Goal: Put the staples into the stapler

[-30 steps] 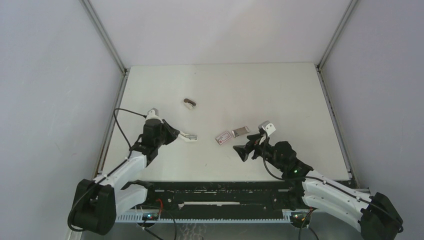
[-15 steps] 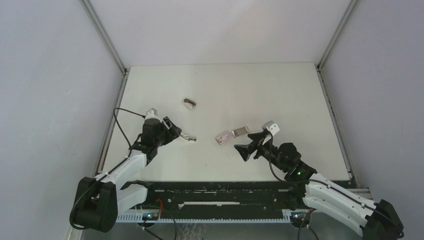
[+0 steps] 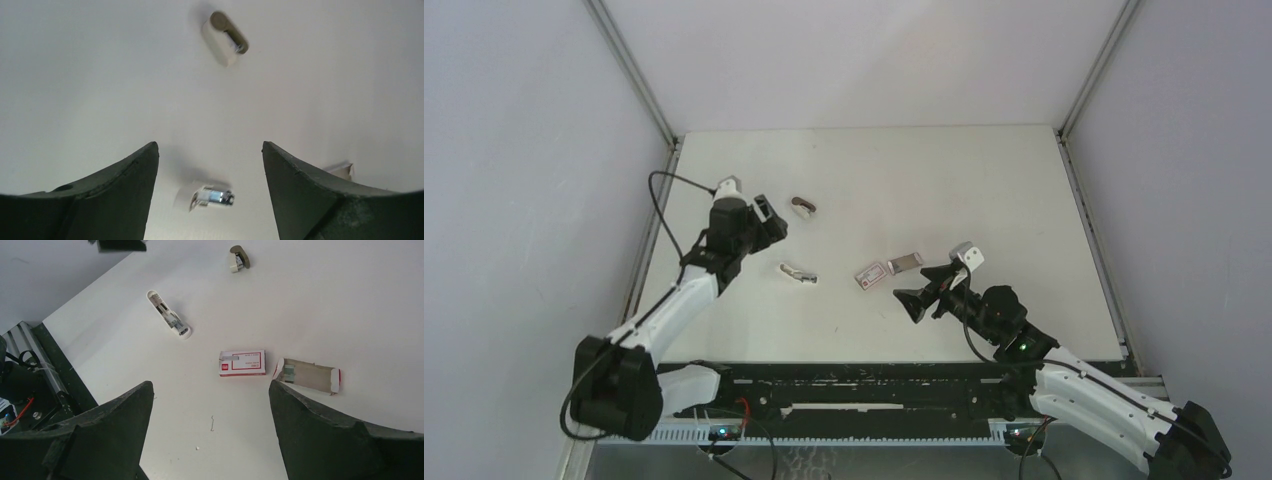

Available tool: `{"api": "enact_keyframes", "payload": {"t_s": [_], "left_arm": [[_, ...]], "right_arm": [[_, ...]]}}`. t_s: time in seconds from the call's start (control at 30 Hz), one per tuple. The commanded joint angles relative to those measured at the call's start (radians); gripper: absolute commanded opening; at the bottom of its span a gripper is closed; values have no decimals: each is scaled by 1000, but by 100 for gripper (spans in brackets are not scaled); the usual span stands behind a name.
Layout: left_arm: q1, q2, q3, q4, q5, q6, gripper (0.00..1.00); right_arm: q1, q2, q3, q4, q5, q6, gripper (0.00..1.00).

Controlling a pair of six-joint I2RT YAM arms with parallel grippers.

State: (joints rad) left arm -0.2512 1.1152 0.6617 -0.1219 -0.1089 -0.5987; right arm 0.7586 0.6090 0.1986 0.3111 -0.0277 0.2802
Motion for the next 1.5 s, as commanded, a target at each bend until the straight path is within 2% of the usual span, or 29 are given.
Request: {"api": "enact_keyframes", "payload": {"t_s": [0.0,0.1,0.27,0.63,0.87,1.07,1.27,1.47], "left_arm": [[-52,177,204,8,-43,-23,77],[-77,342,324,7,-78,-66,75],[-78,588,495,15,-97,-174,63],[-76,834,694,-46,-131,-243,50],[-76,891,702,-62,-152,-252,43],[-75,917,707,-62,-142,-254,41],[-76,874,661,-2,-120,-224,46],[-81,758,579,69,-137,-208,49]], "right_arm": [[-11,-10,4,-10,28,12,84],[-24,-8,11,-23,38,38,84],[-53,-7,20,-44,27,70,84],[-81,-19,22,-61,9,85,84],[-90,-22,22,-66,7,89,84],[-94,-22,22,-69,2,93,84],[-99,-14,21,-65,-5,93,84],[-100,8,24,-57,-19,94,83]]}}
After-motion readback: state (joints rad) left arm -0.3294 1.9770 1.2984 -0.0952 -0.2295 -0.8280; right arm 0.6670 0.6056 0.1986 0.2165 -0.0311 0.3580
